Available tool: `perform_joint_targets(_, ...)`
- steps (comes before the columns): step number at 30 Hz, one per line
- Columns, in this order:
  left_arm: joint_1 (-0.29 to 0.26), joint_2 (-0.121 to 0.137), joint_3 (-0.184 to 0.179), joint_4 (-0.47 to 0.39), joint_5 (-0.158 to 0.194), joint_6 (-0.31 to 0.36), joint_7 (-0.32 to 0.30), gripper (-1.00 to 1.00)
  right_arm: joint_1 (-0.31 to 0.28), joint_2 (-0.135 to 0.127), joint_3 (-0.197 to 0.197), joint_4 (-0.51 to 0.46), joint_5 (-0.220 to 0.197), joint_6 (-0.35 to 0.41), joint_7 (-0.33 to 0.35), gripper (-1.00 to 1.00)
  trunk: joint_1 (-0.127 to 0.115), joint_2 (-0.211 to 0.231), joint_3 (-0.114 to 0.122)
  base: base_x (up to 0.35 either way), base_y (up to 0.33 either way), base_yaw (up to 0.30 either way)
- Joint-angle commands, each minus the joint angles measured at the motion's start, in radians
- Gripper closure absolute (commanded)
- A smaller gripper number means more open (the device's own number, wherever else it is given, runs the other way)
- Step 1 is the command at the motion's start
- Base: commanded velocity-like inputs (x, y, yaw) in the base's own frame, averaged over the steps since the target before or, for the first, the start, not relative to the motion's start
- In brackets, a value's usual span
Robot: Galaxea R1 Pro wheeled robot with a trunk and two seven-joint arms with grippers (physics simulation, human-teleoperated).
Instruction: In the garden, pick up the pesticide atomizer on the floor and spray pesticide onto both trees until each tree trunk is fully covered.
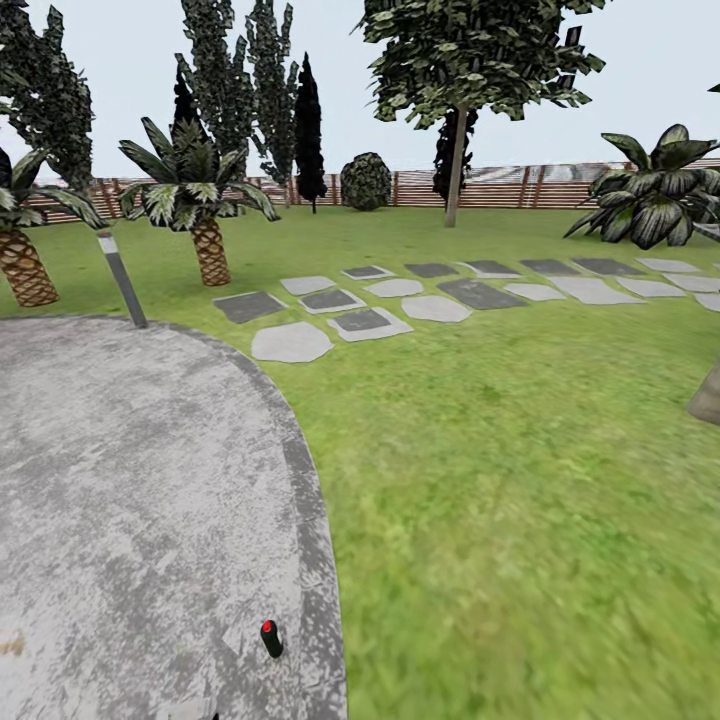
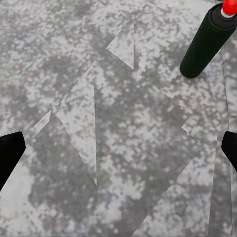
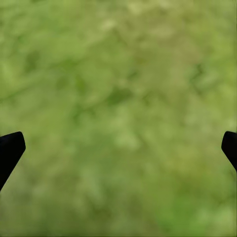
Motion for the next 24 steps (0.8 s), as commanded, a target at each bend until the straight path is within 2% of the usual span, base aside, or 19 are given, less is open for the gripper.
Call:
perform_joint_targets(1, -0.001, 0.0, 0.001, 0.001, 0.002, -0.003, 0.0, -1.0, 0.0, 0.0, 0.0, 0.001, 0.001, -0.003, 0.0, -1.0, 0.0, 0.0, -0.001, 0.008, -0.005, 0.014)
perform_joint_targets(15, -0.001, 0.0, 0.001, -0.001, 0.002, -0.002, 0.001, -1.0, 0.0, 0.001, 0.0, -0.001, -0.001, -0.003, 0.003, -1.0, 0.0, 0.0, -0.001, 0.016, -0.01, 0.002)
perform_joint_targets(24, -0.001, 0.0, 0.001, -0.001, 0.002, -0.002, 0.001, -1.0, 0.0, 0.001, 0.0, -0.001, 0.0, -0.003, 0.001, -1.0, 0.0, 0.0, -0.001, 0.145, -0.192, 0.059)
